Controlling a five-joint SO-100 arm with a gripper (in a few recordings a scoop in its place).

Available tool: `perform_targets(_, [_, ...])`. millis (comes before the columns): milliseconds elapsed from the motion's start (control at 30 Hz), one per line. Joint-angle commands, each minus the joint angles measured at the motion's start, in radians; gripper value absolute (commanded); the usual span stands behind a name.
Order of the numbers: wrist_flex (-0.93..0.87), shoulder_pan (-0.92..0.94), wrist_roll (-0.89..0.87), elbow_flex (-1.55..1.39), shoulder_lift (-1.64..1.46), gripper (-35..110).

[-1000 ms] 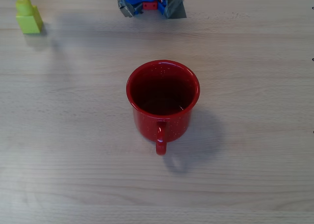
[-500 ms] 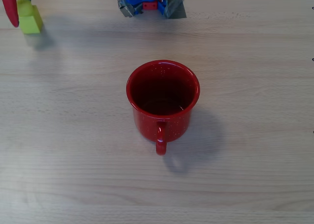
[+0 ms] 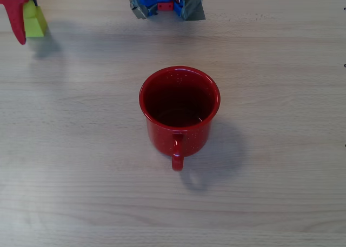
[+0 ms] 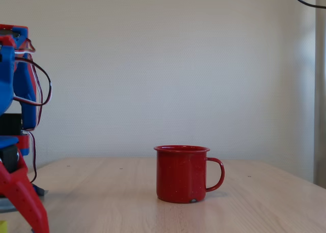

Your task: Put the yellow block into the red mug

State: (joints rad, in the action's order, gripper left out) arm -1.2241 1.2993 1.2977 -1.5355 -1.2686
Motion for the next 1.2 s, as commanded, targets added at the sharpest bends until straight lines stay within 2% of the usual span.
perform_targets(0, [-0.002, -0.003, -0.003, 0.002, -0.040, 37])
perform_targets(33, [0.009, -0.005, -0.002, -0.005, -0.040, 33])
perform_targets(167, [0.055, -0.005, 0.006, -0.020, -0.038, 4])
perform_targets(200, [0.064, -0.005, 0.003, -0.021, -0.038, 2])
perform_targets(500, [0.066, -0.005, -0.021, -0.011, -0.025, 0])
perform_targets(700, [-0.032, -0.023, -0.084, 0.037, -0.051, 0])
perform_targets(1167, [-0.183, -0.232, -0.403, 0.100, -0.173, 0])
